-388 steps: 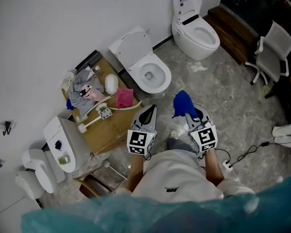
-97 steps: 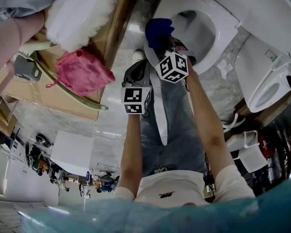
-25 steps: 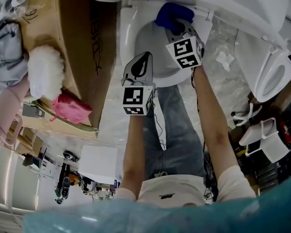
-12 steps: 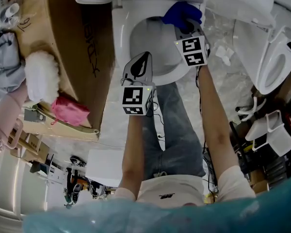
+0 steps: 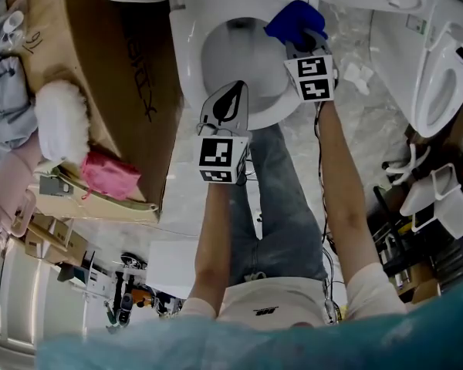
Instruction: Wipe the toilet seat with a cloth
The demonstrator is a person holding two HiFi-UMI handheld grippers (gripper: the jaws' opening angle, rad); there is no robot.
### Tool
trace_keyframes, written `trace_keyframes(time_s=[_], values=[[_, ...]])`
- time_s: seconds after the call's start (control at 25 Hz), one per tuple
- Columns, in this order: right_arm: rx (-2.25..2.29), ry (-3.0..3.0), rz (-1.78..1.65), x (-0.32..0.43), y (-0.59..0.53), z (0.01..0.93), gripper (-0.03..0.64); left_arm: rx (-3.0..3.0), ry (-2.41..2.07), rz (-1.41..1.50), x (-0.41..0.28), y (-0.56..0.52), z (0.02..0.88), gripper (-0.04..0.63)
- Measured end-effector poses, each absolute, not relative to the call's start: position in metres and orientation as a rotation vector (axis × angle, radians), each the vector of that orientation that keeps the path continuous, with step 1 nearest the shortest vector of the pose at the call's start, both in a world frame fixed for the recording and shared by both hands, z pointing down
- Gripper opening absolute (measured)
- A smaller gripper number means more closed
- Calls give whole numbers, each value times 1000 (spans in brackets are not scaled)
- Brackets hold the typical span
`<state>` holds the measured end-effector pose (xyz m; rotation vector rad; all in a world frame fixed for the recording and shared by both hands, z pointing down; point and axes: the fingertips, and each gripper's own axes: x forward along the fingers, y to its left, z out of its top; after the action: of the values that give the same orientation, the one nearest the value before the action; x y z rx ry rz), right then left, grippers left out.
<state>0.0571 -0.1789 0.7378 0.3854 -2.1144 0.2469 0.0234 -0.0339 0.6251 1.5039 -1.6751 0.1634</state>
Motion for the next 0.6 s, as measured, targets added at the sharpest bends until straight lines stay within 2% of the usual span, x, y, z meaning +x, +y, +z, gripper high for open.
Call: trace_keyframes(time_s=[0.6], values=[[512,-2066,334,114,-138,748,20,1579,-1629,208,58,-5,620,9]])
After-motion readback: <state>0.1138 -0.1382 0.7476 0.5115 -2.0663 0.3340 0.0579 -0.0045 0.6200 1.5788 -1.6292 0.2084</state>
